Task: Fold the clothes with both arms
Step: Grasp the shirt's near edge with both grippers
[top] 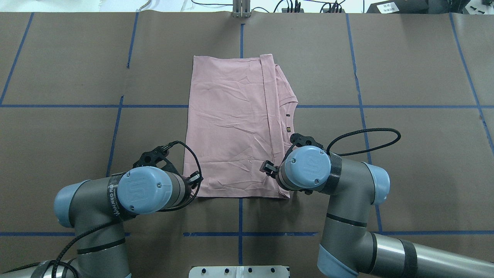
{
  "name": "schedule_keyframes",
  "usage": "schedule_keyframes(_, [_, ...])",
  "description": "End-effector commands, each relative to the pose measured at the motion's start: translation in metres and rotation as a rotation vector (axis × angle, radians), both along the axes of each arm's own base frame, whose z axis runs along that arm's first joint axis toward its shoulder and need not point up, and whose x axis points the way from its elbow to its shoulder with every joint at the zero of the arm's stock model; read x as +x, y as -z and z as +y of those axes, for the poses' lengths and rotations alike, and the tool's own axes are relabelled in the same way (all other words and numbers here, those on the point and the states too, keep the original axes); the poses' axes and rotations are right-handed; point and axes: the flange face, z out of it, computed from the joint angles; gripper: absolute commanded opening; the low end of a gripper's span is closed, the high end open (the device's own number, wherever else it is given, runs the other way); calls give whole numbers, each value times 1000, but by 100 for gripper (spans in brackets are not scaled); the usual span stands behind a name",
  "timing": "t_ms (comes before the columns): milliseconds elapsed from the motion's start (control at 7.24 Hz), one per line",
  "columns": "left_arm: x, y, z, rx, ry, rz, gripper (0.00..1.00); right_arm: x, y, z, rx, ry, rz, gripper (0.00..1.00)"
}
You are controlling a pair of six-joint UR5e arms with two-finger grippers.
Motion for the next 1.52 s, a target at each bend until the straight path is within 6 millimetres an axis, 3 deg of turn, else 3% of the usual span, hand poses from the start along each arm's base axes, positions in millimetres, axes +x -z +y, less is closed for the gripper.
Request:
schedule_keyframes(0, [0,0,0,0,0,0,0,0,-1,0,1,0,2,88])
schedule_keyframes(138, [0,0,0,-1,-1,0,0,1,1,-1,2,0,-1,65])
schedule_keyframes(414, [0,-1,0,0,0,-2,0,1,2,1,11,9,-4,7])
schedule_keyframes(552, [0,-1,0,1,-1,-2,0,2,3,1,12,11,-7,0])
schedule_keyframes(1242, [1,1,2,2,-4,1,0,4,17,-5,17,-3,-29,0])
schedule_keyframes(1380, [1,2,2,1,-5,3,0,13,21,-8,17,-5,-41,0])
